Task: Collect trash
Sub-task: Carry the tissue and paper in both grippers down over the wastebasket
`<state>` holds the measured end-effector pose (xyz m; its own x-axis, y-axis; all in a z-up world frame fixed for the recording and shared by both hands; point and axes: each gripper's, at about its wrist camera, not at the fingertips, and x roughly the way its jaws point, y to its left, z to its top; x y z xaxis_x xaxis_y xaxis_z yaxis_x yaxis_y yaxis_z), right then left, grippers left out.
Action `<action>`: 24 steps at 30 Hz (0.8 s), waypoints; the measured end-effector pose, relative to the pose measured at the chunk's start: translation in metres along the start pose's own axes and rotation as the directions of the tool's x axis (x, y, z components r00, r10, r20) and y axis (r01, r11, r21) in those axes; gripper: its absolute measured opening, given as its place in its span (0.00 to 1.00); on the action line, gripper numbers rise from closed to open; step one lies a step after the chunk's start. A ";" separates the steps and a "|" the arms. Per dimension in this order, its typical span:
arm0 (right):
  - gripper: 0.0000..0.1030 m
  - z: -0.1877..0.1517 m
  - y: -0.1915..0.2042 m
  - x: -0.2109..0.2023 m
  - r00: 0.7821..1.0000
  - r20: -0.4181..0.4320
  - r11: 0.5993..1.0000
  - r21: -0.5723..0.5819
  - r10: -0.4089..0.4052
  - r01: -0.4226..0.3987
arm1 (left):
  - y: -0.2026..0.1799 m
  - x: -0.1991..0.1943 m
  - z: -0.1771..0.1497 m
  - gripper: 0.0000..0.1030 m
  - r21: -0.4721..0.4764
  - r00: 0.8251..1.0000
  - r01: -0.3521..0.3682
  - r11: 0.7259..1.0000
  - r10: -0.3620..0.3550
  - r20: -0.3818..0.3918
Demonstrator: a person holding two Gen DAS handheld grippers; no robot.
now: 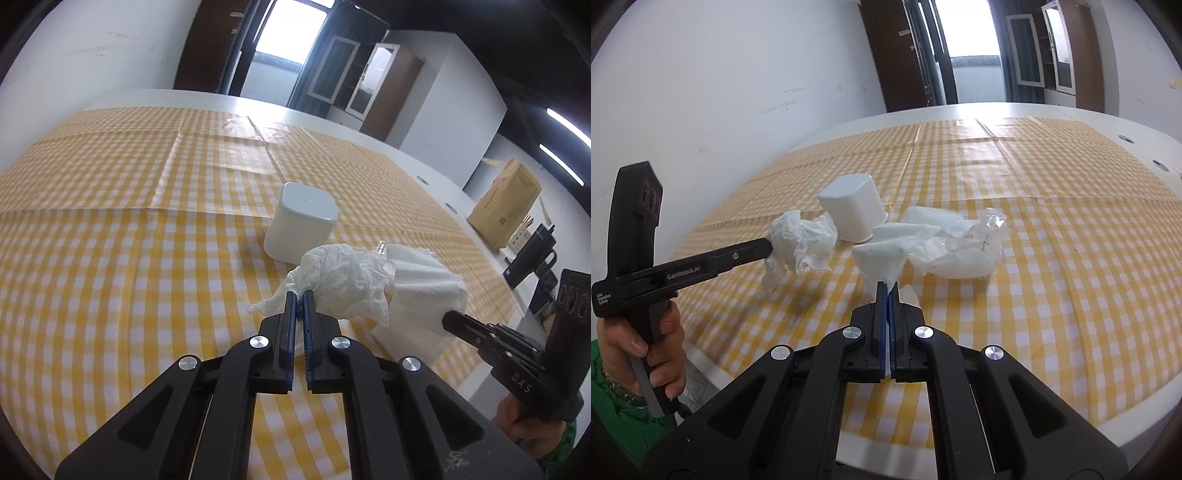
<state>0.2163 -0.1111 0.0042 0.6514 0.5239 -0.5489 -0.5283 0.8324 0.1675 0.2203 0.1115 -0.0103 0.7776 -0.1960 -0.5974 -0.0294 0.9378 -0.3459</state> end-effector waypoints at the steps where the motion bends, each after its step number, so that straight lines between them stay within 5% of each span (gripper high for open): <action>1: 0.00 -0.003 0.002 -0.008 1.000 0.012 1.000 -0.003 0.005 -0.005 | -0.001 -0.009 -0.005 0.03 -0.005 1.000 0.005 1.000 -0.005 0.013; 10: 0.01 -0.020 0.029 -0.060 0.994 0.081 0.996 -0.047 0.079 -0.075 | -0.015 -0.072 -0.042 0.03 -0.020 0.995 0.038 0.999 -0.036 0.096; 24: 0.01 -0.076 0.044 -0.118 0.989 0.077 0.991 -0.066 0.124 -0.119 | -0.033 -0.112 -0.106 0.03 0.018 0.995 0.059 0.998 -0.061 0.084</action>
<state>0.0743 -0.1498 0.0139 0.6208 0.6357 -0.4588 -0.6372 0.7501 0.1770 0.0680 0.0721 -0.0087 0.8281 -0.2277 -0.5122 0.0279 0.9294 -0.3680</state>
